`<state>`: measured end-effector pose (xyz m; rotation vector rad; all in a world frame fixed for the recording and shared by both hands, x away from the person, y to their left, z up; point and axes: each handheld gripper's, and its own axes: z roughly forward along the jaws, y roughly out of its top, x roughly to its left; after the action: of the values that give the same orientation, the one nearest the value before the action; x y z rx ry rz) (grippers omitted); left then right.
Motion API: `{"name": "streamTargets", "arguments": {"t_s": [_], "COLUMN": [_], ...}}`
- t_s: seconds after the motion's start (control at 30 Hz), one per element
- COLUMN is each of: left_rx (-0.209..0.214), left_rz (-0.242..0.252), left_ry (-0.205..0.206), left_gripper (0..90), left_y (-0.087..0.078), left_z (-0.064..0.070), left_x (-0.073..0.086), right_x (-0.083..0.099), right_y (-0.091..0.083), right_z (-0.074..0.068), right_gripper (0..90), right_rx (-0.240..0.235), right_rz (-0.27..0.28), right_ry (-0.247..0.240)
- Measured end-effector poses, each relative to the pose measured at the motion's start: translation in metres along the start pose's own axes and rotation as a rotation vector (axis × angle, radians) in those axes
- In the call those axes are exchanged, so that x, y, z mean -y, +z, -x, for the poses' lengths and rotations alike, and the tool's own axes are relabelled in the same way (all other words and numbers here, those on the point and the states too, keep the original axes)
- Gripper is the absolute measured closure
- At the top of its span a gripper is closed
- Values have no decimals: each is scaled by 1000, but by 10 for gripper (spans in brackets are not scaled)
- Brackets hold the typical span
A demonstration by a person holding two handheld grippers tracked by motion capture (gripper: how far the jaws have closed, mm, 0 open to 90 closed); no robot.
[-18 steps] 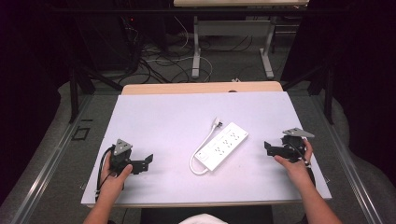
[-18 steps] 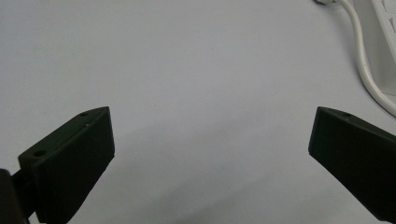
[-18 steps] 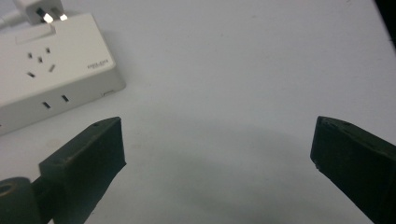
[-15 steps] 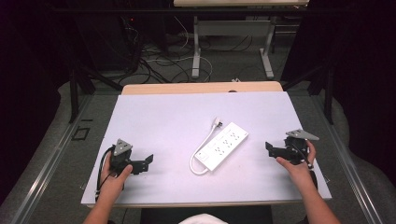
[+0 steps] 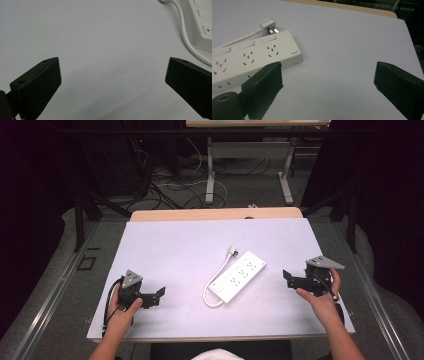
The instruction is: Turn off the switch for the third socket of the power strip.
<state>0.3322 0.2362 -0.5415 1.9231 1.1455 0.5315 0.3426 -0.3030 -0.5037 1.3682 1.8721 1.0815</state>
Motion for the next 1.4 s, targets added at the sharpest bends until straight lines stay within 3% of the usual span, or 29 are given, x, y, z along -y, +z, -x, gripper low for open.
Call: {"name": "streamTargets", "arguments": {"t_s": [0.4, 0.53, 0.97, 1.4], "left_rx": [-2, -3, -6, -10], "left_rz": [3, 2, 0, 3], "left_ry": [-19, -29, -20, -38], "left_gripper": [5, 6, 6, 8], "left_y": [-1, -1, -2, -2], "left_z": [1, 2, 1, 1], "left_x": [2, 2, 3, 3], "right_x": [-18, -28, -51, -66], "right_y": [10, 14, 24, 38], "right_z": [-10, -18, -36, -49], "right_gripper": [112, 129, 145, 146], "right_rx": [-48, -67, -119, -165], "right_rz": [-40, -52, -79, -171], "right_ry": [-29, -77, -142, -187]}}
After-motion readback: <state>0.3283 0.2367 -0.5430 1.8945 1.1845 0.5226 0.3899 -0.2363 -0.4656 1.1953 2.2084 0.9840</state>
